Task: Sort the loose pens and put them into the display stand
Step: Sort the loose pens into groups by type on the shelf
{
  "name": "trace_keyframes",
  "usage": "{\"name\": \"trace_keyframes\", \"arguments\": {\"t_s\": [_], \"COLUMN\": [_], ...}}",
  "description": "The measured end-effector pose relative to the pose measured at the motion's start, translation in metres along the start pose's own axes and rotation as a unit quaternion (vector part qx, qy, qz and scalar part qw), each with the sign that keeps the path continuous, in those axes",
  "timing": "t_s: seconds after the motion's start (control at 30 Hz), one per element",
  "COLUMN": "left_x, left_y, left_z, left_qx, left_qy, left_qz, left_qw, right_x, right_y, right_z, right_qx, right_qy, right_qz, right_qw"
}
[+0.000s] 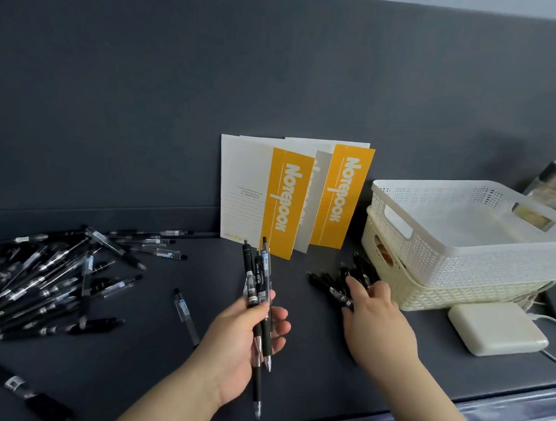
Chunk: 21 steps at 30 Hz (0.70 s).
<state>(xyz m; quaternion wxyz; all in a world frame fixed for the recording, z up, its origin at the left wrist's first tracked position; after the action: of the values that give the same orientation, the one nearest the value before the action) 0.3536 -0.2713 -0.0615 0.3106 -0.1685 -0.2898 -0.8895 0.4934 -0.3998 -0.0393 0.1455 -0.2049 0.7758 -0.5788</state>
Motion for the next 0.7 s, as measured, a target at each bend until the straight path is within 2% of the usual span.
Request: {"name": "trace_keyframes", "arguments": {"t_s": [0.1, 0.23, 0.4, 0.47, 0.6, 0.7], "left_x": [0.0, 0.001, 0.003, 0.005, 0.009, 0.011], "left_y": [0.001, -0.001, -0.004, -0.004, -0.005, -0.006], "left_z": [-0.002, -0.003, -0.001, 0.0, 0.002, 0.003], "left_qx": [-0.002, -0.006, -0.013, -0.011, 0.005, 0.019], "left_qy": [-0.001, 0.004, 0.016, 0.019, 0.023, 0.016], "left_qz": [0.002, 0.018, 0.025, 0.022, 0.013, -0.006], "left_qw": [1.0, 1.0, 0.999, 1.0, 1.0, 1.0], "right_x": [0.002, 0.012, 0.014, 0.012, -0.002, -0.001], "right_y": [-0.001, -0.004, 0.011, 0.016, 0.018, 0.005], "right_z": [-0.003, -0.023, -0.041, -0.041, -0.022, -0.027], "right_qx": [0.018, 0.005, 0.019, 0.042, 0.045, -0.06], "right_qy": [-0.018, -0.09, -0.163, -0.154, -0.075, -0.088], "right_qz": [-0.005, 0.016, -0.002, -0.014, -0.02, 0.015], "right_qw": [1.0, 0.996, 0.986, 0.987, 0.996, 0.994]}}
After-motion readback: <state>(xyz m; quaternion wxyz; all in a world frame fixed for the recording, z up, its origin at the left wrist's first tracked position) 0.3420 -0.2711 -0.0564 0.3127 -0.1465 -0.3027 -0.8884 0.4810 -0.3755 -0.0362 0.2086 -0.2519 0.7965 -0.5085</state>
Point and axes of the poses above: each hand's wrist, its own x-axis away from the middle knuckle, its own y-axis out of the palm, z = x × y, the point moved 9 cm from there along -x, towards the middle knuckle, and after that the axes turned 3 degrees about -x, right-handed, at the moved point
